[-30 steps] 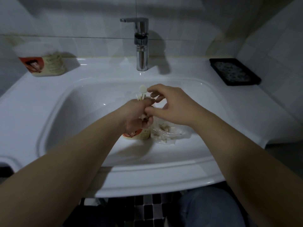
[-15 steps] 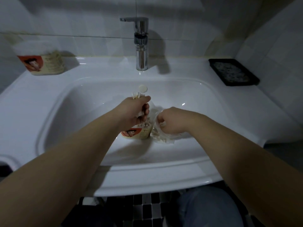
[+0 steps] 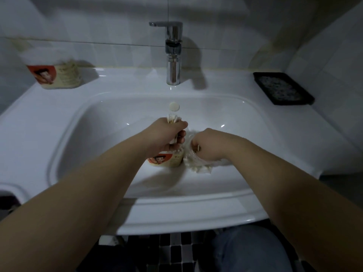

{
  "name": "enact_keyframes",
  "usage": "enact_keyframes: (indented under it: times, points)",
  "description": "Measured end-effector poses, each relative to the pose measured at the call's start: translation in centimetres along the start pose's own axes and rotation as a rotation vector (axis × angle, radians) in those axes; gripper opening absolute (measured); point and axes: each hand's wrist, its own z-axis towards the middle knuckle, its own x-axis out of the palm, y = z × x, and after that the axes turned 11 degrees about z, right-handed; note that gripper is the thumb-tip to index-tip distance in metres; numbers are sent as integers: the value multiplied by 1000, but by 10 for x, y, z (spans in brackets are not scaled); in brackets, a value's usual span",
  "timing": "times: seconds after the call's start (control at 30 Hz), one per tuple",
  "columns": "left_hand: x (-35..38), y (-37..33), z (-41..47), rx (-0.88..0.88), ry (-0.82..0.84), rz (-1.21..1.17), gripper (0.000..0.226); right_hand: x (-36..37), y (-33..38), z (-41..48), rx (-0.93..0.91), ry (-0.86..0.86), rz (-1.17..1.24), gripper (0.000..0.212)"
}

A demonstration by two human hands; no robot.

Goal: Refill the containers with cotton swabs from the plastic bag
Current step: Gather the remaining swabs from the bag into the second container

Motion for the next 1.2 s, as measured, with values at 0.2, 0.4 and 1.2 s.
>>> enact_keyframes:
  times: [0.2,0.4,1.2]
  points:
    - [5,4,-1,132,33,275,22,-9,-1,1,1,-117,-5,22]
    - [6,6,-1,272,-82,668,35,-14,3,-5,-12,-105,88,24]
    - [3,-1,0,347,-337,709,28,-38,-20,-27,-10,-383,871,20]
